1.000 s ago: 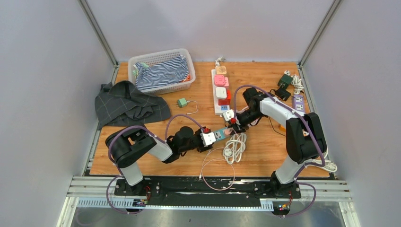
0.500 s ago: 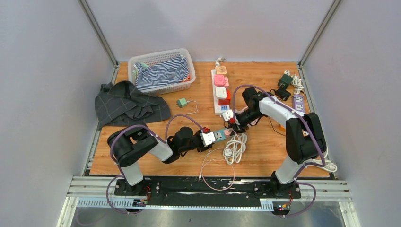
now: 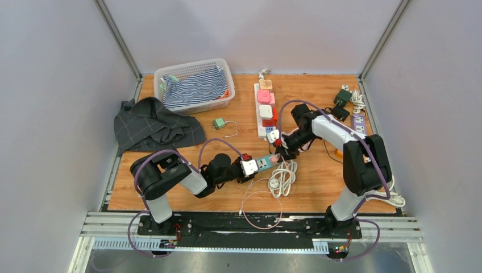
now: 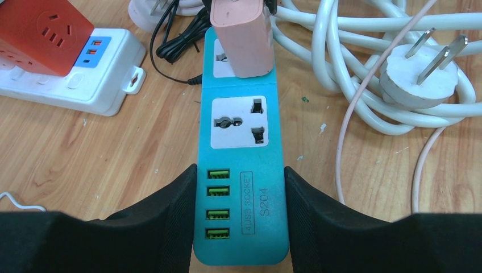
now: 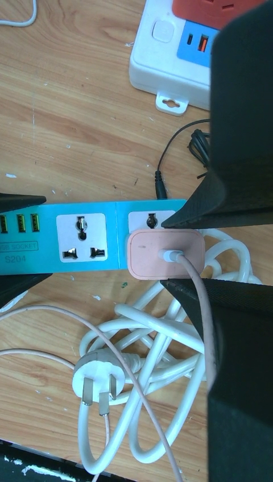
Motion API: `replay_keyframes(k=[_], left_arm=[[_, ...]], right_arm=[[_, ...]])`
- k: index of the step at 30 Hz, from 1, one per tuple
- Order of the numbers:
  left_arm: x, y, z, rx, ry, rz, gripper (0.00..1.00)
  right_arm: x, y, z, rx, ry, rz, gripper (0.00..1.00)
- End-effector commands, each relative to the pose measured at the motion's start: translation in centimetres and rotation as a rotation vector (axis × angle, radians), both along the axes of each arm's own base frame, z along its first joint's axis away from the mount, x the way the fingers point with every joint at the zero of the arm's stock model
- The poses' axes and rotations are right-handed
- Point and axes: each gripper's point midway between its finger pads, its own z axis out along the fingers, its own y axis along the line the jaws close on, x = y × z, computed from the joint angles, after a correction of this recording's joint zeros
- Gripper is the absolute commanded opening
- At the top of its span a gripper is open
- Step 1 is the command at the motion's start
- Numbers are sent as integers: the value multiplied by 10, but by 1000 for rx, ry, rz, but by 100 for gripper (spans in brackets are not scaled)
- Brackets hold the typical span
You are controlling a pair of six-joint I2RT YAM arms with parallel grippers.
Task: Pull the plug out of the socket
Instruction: Remove the plug from the socket.
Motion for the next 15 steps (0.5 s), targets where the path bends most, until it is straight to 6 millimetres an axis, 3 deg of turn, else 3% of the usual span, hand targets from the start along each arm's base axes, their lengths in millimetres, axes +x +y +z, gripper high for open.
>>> replay_keyframes(k=[1, 15], left_arm=[[0, 2, -2, -3, -12, -4, 0], [0, 1, -4, -5, -13, -5, 0]], right_arm=[[-13, -22, -14, -79, 45, -20, 0], [-39, 22, -16, -98, 89, 114, 0]])
